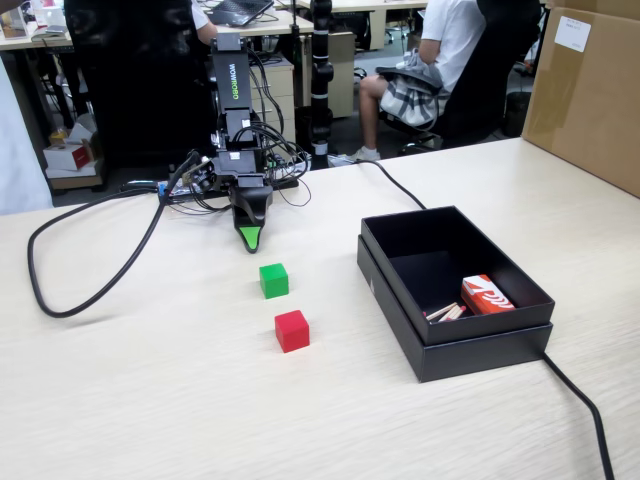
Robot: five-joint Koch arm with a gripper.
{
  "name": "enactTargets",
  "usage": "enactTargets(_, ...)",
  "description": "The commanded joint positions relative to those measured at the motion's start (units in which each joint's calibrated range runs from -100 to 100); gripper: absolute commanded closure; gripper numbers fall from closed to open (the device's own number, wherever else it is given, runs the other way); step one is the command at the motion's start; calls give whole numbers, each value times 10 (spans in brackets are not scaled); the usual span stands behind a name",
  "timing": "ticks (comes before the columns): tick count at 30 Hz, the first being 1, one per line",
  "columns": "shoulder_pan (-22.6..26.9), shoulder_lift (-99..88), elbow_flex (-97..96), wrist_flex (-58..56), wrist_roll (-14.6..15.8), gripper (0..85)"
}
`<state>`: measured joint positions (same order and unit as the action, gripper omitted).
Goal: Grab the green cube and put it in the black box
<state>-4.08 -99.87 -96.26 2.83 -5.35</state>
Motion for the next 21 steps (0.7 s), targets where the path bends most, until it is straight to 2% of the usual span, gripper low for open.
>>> enactTargets(1,0,1,-8,-15,-2,378)
enactTargets(9,0,2,4,-40,2,378)
enactTargets(18,-9,2,60,-161,4,378)
enactTargets(21,-11,2,107,-226,13,378)
